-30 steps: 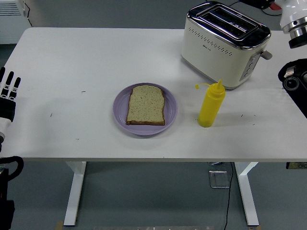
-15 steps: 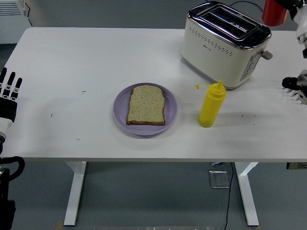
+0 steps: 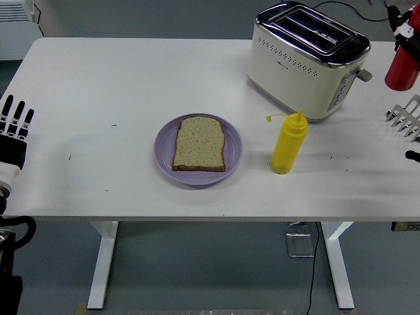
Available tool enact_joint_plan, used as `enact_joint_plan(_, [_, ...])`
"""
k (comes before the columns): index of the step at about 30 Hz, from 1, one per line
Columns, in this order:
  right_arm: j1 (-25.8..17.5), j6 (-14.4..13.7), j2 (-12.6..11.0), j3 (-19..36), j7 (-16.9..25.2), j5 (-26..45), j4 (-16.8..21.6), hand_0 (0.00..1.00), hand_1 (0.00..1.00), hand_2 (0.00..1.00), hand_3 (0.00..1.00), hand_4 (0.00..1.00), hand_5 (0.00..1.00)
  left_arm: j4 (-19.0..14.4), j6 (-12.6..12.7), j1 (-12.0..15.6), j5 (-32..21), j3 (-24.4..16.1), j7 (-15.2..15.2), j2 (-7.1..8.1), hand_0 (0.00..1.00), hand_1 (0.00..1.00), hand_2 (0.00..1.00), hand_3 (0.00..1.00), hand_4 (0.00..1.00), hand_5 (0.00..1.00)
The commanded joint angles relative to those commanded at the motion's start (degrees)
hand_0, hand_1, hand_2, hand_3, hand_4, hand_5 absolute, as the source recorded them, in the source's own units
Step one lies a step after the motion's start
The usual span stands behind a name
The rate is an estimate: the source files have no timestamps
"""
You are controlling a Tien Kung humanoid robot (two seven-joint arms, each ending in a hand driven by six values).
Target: Pick up the cup,pour liquid into bread,place the cup on the desk
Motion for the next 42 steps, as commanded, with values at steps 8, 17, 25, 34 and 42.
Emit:
enact_joint_plan(8, [-4.1,-3.8,3.9,-2.8,10.9,5.5,-4.9,0.052,0.031,0.139,0.233,0.783,0.33,0.3,0.1,-0.1,0.0,0.2,0.0,-0.07,0.787,0.736,0.735,0.698,0.544,0.998])
enact_joint_plan(17, [-5.2,-6.9,5.2,-9.7,19.0,10.5,-8.2,0.054,0.041,0.147,0.241,0.778,0.33,0.3,0.1,-0.4,-0.1,0.1,-0.1,-0.1,0.787,0.737,0.735,0.698,0.544,0.998])
enact_joint_plan(25, [-4.4,-8.2,5.9,-16.3,21.0,13.9,-12.1,0.061,0.04,0.148,0.247,0.777,0.333,0.3,0.0,-0.5,0.0,0.0,0.0,-0.05,0.787,0.738,0.735,0.698,0.543,0.998])
enact_joint_plan(34, [-3.2,-8.0,6.9,-19.9,22.6,16.8,-14.6,0.06,0.043,0.15,0.248,0.769,0.33,0.3,0.0,-0.6,0.0,-0.1,0.0,-0.11,0.787,0.736,0.735,0.698,0.544,0.998])
enact_joint_plan(42, [-1.7,-8.4,7.7,-22.3,23.5,17.7,-16.0,0.061,0.046,0.155,0.252,0.759,0.321,0.3,0.0,-0.5,0.0,-0.1,0.0,-0.12,0.787,0.736,0.735,0.698,0.543,0.998])
